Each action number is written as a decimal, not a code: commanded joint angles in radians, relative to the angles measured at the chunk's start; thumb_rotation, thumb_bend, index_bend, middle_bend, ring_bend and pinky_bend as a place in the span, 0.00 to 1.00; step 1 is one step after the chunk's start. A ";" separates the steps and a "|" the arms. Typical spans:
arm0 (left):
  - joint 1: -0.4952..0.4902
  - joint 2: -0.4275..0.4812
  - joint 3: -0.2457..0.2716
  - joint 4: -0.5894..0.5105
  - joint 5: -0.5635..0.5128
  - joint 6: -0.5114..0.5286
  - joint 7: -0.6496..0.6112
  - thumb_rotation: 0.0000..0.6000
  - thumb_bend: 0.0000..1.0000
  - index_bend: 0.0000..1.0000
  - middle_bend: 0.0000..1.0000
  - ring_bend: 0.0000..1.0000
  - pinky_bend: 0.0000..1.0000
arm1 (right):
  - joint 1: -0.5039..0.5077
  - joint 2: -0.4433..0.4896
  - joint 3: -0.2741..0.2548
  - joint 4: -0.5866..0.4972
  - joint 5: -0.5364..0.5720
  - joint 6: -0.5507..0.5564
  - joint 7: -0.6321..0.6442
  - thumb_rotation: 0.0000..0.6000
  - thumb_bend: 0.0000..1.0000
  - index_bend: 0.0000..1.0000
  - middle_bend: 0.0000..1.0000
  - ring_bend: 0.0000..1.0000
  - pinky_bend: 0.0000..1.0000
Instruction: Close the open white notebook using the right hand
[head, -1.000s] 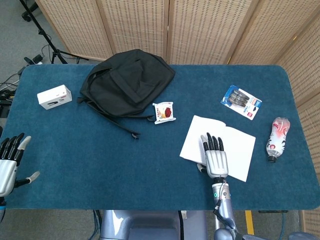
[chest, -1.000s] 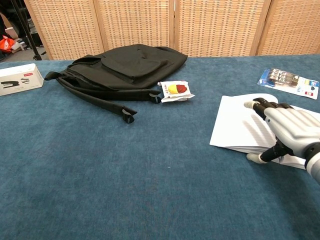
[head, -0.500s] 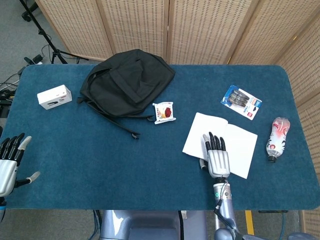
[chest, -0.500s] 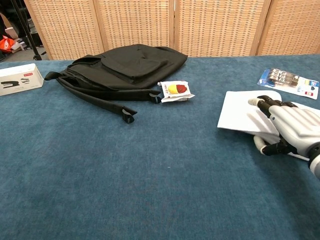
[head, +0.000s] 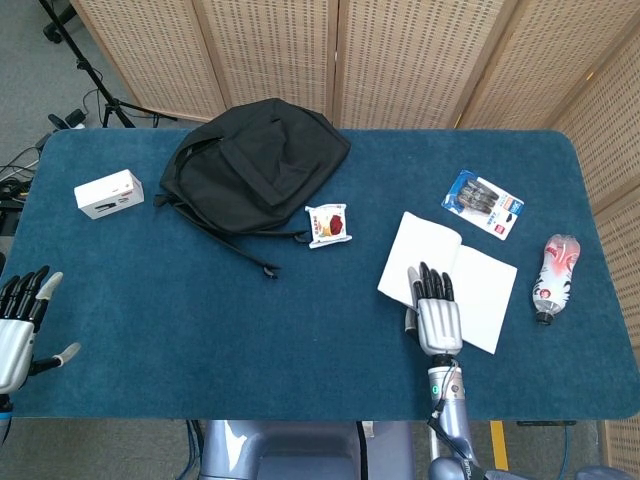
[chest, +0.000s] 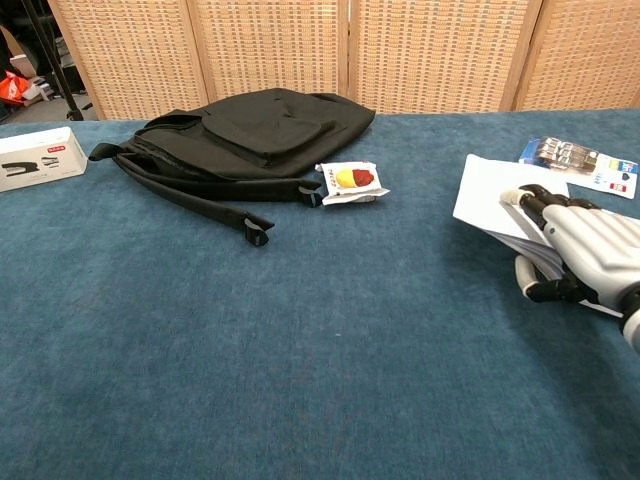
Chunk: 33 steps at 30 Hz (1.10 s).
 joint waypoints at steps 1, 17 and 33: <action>0.000 0.000 0.000 0.000 0.000 0.000 0.000 0.92 0.07 0.00 0.00 0.00 0.00 | -0.005 -0.002 0.003 -0.012 -0.007 0.015 0.016 1.00 0.67 0.00 0.00 0.00 0.00; 0.000 -0.001 0.003 -0.003 0.005 0.002 0.005 0.92 0.07 0.00 0.00 0.00 0.00 | -0.056 -0.037 0.042 -0.070 -0.001 0.134 0.068 1.00 0.67 0.00 0.00 0.00 0.00; 0.000 -0.002 0.003 -0.003 0.007 0.002 0.007 0.92 0.07 0.00 0.00 0.00 0.00 | -0.070 -0.061 0.061 -0.028 -0.039 0.201 0.100 1.00 0.53 0.00 0.00 0.00 0.00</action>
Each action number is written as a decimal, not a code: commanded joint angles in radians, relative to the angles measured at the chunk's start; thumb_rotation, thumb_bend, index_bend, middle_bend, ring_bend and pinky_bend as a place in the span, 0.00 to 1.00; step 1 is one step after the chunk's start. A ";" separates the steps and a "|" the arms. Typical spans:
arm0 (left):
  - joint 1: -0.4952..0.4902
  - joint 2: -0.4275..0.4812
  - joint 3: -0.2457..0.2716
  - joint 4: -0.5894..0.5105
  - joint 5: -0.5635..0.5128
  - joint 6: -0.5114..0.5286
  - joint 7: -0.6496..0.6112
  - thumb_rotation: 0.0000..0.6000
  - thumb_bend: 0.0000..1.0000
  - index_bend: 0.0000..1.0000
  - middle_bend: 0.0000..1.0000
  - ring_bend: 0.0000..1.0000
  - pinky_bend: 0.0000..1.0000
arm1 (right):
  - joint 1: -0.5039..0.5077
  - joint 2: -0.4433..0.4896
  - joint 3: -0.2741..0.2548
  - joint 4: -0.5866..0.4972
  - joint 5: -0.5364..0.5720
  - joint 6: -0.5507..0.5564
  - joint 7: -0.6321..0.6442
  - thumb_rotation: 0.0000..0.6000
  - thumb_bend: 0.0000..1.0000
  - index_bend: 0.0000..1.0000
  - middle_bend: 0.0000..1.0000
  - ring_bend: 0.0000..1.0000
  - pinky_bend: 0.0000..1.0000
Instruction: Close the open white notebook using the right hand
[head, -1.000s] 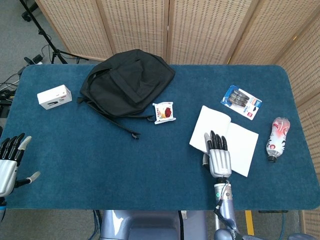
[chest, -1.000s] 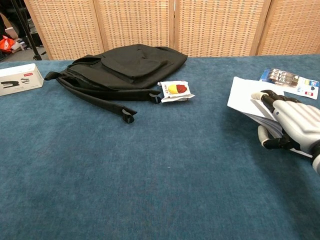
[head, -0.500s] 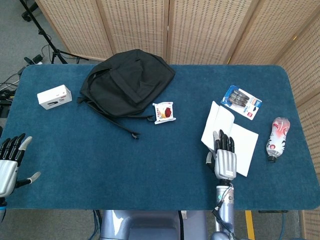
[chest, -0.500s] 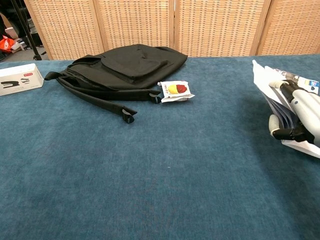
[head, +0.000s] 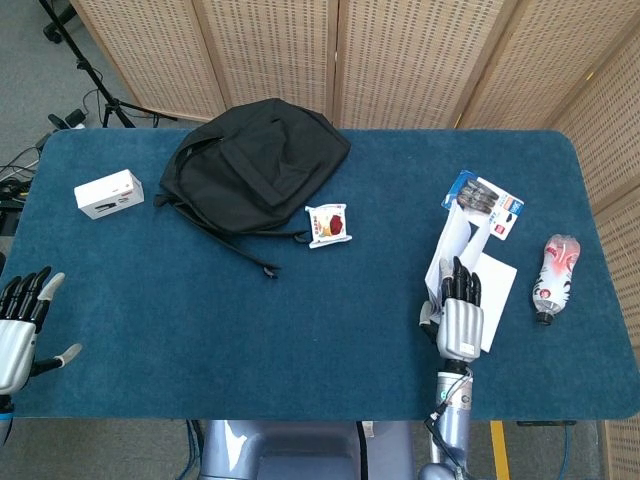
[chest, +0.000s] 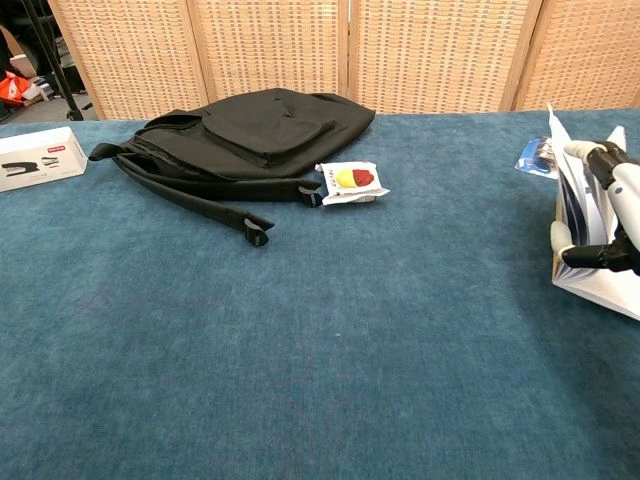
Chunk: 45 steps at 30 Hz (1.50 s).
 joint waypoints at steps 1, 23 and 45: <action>0.000 0.000 0.000 0.000 0.001 0.000 0.001 0.92 0.07 0.00 0.00 0.00 0.00 | -0.002 -0.002 0.005 0.005 0.002 0.003 0.003 1.00 0.52 0.00 0.00 0.00 0.00; 0.001 0.002 0.002 -0.004 0.007 0.005 -0.012 0.92 0.07 0.00 0.00 0.00 0.00 | -0.028 -0.008 0.052 0.013 -0.014 0.081 0.050 1.00 0.51 0.00 0.00 0.00 0.00; 0.004 0.003 0.009 -0.010 0.021 0.014 -0.011 0.92 0.07 0.00 0.00 0.00 0.00 | -0.096 0.037 0.024 -0.035 -0.021 0.122 0.095 1.00 0.67 0.00 0.00 0.00 0.00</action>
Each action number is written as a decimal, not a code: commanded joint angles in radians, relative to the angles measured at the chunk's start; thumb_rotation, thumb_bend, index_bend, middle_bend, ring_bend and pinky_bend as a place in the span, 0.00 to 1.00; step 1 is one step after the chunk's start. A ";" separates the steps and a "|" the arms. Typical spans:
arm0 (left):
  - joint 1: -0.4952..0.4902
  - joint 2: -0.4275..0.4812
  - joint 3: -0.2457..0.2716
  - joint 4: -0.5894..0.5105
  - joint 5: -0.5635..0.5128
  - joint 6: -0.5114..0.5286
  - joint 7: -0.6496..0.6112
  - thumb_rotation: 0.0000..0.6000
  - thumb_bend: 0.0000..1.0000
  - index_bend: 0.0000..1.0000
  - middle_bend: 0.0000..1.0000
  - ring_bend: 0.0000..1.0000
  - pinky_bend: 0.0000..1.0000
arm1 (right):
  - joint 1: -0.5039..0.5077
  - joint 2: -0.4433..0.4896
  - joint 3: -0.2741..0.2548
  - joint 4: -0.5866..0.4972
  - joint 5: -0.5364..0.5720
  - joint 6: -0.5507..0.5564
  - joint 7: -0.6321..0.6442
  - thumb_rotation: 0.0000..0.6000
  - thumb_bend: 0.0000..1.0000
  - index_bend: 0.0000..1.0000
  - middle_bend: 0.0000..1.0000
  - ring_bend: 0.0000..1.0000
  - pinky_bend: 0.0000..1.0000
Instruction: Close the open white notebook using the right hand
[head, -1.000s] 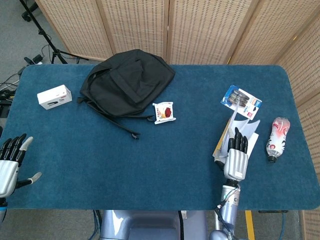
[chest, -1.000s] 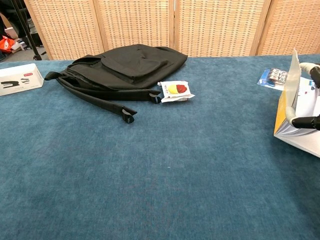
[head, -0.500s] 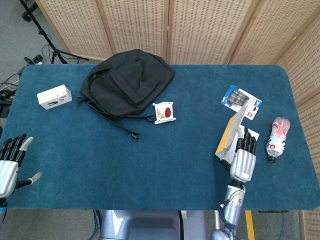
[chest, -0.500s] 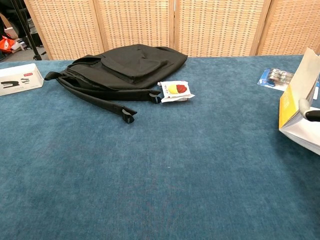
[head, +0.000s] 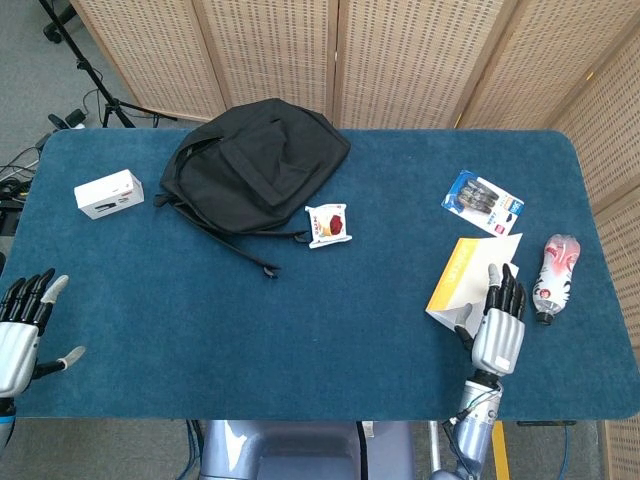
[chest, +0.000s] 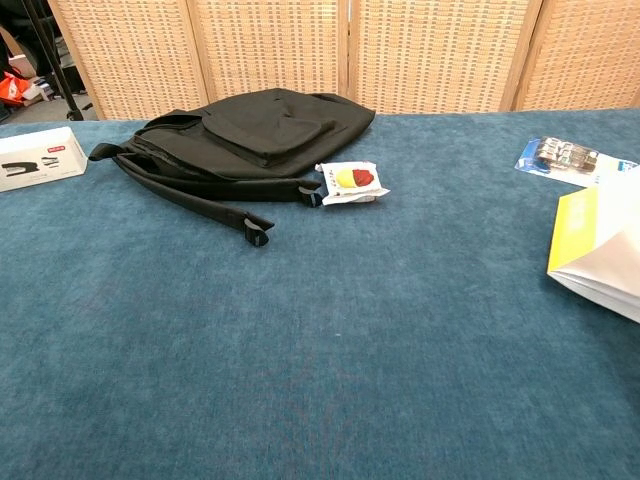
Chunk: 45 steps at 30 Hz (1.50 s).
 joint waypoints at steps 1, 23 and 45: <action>0.000 0.000 0.000 0.000 0.001 0.001 0.000 0.92 0.07 0.00 0.00 0.00 0.00 | -0.003 0.006 0.001 -0.003 -0.001 -0.003 0.008 1.00 0.66 0.00 0.00 0.00 0.00; 0.000 -0.003 0.000 -0.001 0.000 -0.001 0.009 0.92 0.07 0.00 0.00 0.00 0.00 | -0.059 0.111 0.004 -0.123 -0.087 0.085 0.041 1.00 0.64 0.00 0.00 0.00 0.00; -0.004 -0.018 -0.005 0.016 -0.013 -0.013 0.034 0.92 0.07 0.00 0.00 0.00 0.00 | -0.048 0.490 -0.167 0.009 -0.204 -0.184 0.091 1.00 0.44 0.00 0.00 0.00 0.00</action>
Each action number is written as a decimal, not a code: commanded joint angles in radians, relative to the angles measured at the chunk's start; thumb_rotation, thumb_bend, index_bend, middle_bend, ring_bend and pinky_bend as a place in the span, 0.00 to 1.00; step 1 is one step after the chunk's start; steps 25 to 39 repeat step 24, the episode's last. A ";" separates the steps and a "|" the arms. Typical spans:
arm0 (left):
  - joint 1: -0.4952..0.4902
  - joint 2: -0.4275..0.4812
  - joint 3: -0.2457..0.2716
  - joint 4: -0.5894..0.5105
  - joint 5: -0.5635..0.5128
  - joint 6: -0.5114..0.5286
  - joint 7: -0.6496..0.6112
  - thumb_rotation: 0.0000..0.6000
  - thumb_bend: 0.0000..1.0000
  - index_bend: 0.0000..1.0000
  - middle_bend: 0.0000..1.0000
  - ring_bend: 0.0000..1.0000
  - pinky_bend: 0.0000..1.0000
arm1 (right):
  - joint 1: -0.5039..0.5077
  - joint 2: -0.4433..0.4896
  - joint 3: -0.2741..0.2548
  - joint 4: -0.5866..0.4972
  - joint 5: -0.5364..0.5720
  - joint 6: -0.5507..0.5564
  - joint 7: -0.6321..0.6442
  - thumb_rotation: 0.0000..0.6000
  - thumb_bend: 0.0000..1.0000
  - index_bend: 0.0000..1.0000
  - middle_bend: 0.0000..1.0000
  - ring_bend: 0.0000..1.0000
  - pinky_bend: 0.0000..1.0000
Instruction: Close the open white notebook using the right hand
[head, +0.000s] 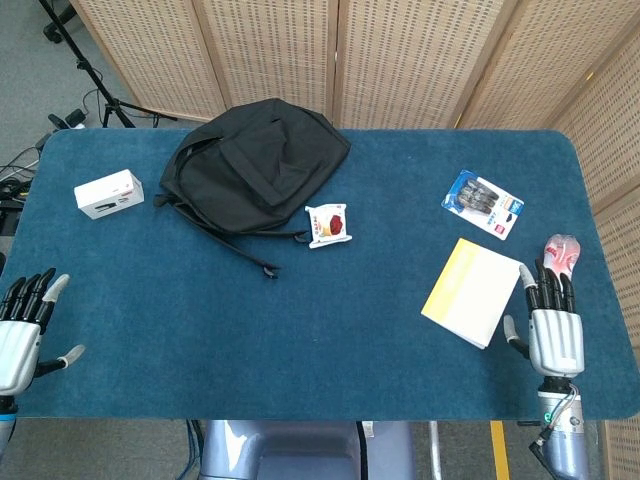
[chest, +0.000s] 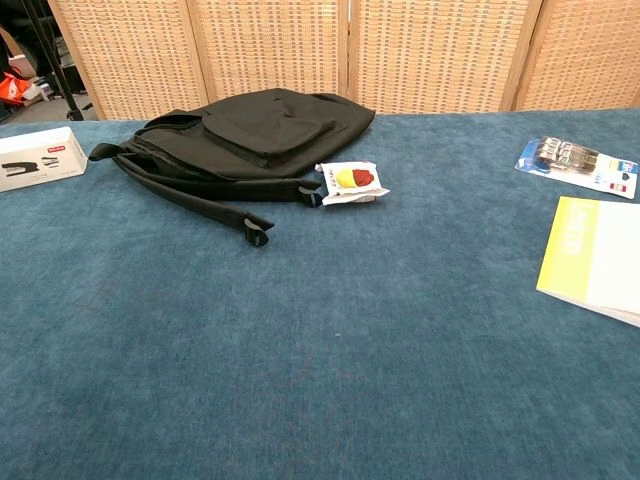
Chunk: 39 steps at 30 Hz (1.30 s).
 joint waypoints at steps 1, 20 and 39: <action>0.000 -0.001 -0.001 0.002 -0.002 -0.001 0.001 0.92 0.07 0.00 0.00 0.00 0.00 | 0.000 0.022 -0.031 0.030 -0.039 -0.005 -0.004 1.00 0.44 0.00 0.00 0.00 0.00; -0.007 -0.018 -0.007 0.030 -0.018 -0.015 0.016 0.92 0.07 0.00 0.00 0.00 0.00 | -0.044 0.032 -0.109 0.098 -0.120 0.043 -0.026 1.00 0.44 0.00 0.00 0.00 0.00; -0.007 -0.020 -0.006 0.030 -0.016 -0.015 0.022 0.92 0.07 0.00 0.00 0.00 0.00 | -0.043 0.037 -0.106 0.093 -0.120 0.042 -0.010 1.00 0.44 0.00 0.00 0.00 0.00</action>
